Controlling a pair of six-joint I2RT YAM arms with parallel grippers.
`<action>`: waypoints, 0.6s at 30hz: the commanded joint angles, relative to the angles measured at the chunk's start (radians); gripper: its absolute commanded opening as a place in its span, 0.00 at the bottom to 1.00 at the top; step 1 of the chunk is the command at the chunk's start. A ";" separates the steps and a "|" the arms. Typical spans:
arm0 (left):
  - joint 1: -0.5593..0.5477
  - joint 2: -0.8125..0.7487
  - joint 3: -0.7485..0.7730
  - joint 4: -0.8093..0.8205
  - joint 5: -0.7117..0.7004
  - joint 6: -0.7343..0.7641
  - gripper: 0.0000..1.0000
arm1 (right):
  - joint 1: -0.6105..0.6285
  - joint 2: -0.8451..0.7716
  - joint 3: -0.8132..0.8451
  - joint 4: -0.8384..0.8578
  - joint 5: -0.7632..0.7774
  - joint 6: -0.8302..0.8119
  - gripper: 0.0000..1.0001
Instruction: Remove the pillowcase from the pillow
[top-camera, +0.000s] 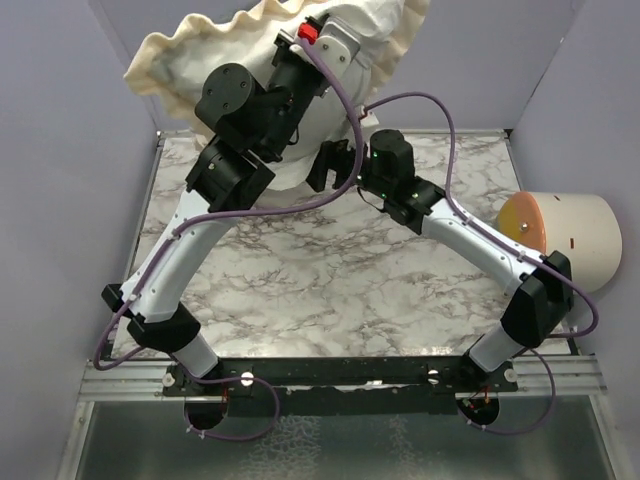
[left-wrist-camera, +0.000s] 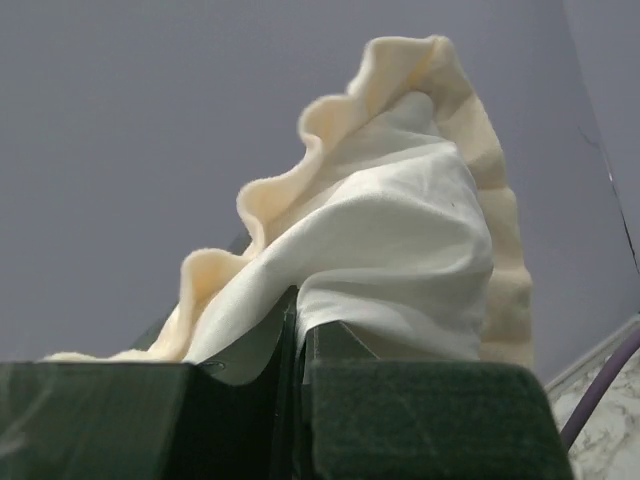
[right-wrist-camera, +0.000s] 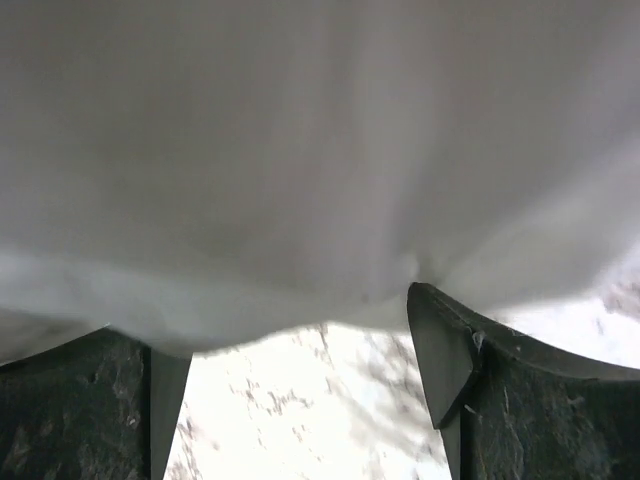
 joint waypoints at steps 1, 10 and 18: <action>-0.001 -0.161 -0.183 0.089 -0.060 0.032 0.00 | -0.003 -0.159 -0.184 0.151 0.014 0.002 0.85; 0.000 -0.191 -0.321 -0.149 -0.073 -0.136 0.00 | -0.001 -0.589 -0.620 0.383 0.030 -0.015 0.90; 0.000 -0.106 -0.178 -0.305 0.002 -0.235 0.00 | -0.001 -0.674 -0.525 0.333 -0.018 -0.082 0.96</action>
